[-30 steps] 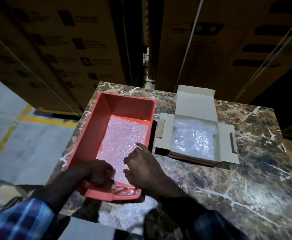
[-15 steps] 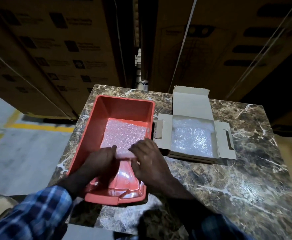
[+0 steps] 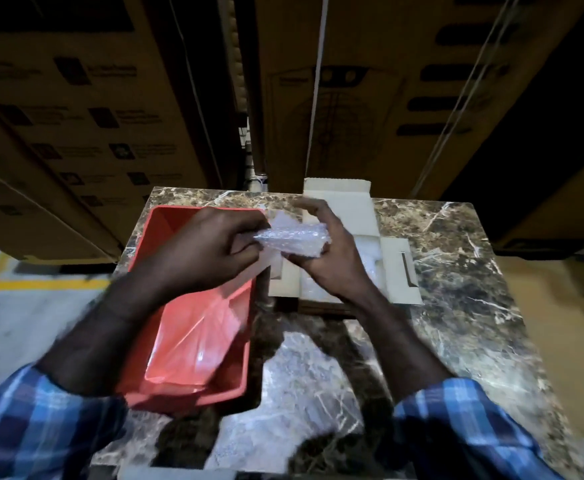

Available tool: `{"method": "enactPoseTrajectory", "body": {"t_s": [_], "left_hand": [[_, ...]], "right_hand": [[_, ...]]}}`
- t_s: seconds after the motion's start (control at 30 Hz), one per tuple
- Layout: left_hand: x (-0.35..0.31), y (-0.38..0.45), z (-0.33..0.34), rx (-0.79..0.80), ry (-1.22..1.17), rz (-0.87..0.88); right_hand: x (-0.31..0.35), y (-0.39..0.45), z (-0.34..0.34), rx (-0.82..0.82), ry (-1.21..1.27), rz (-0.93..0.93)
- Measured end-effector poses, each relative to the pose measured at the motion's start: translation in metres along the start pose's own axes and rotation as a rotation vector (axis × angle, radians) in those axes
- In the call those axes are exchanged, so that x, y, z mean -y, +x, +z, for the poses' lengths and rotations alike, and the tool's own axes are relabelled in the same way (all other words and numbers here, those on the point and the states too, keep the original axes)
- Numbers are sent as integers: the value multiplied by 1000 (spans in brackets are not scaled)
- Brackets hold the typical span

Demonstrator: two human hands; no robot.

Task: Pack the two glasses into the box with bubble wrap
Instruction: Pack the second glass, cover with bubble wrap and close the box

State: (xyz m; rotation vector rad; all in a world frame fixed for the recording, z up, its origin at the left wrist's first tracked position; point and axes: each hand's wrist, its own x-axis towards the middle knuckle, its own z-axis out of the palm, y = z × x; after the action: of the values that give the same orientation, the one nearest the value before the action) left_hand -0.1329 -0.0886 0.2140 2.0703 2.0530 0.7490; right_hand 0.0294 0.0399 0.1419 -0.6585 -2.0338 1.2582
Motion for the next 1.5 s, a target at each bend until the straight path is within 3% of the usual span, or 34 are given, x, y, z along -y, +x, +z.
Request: {"method": "enactPoseTrajectory", "body": {"t_s": [0.23, 0.43, 0.53, 0.63, 0.83, 0.97, 1.13, 1.2, 1.3, 1.37, 1.43, 1.5], "left_hand": [[-85, 24, 66, -113, 59, 138], [-157, 33, 167, -216, 68, 310], [-173, 17, 225, -170, 65, 354], [-170, -11, 273, -74, 83, 380], [-148, -68, 316, 57, 173, 260], [-138, -92, 315, 128, 195, 92], [-130, -105, 316, 113, 14, -226], [-131, -104, 315, 87, -43, -279], [-128, -104, 312, 116, -12, -236], [-119, -106, 310, 148, 45, -172], [-112, -109, 308, 170, 60, -160], [-110, -113, 307, 169, 59, -159]], "right_hand": [[-16, -65, -121, -161, -96, 38], [-46, -167, -203, -398, -610, -208], [-78, -227, -214, -397, -685, -167], [-116, -277, -212, -266, -764, -46], [-168, -321, -196, 175, -908, 205], [-180, -330, -186, 278, -900, 219], [-178, -323, -178, 258, -848, 172], [-176, -319, -173, 266, -787, 169], [-173, -312, -169, 208, -612, 241], [-173, -301, -172, 50, -505, 392], [-181, -289, -181, -106, -602, 454], [-190, -277, -190, -107, -794, 542]]}}
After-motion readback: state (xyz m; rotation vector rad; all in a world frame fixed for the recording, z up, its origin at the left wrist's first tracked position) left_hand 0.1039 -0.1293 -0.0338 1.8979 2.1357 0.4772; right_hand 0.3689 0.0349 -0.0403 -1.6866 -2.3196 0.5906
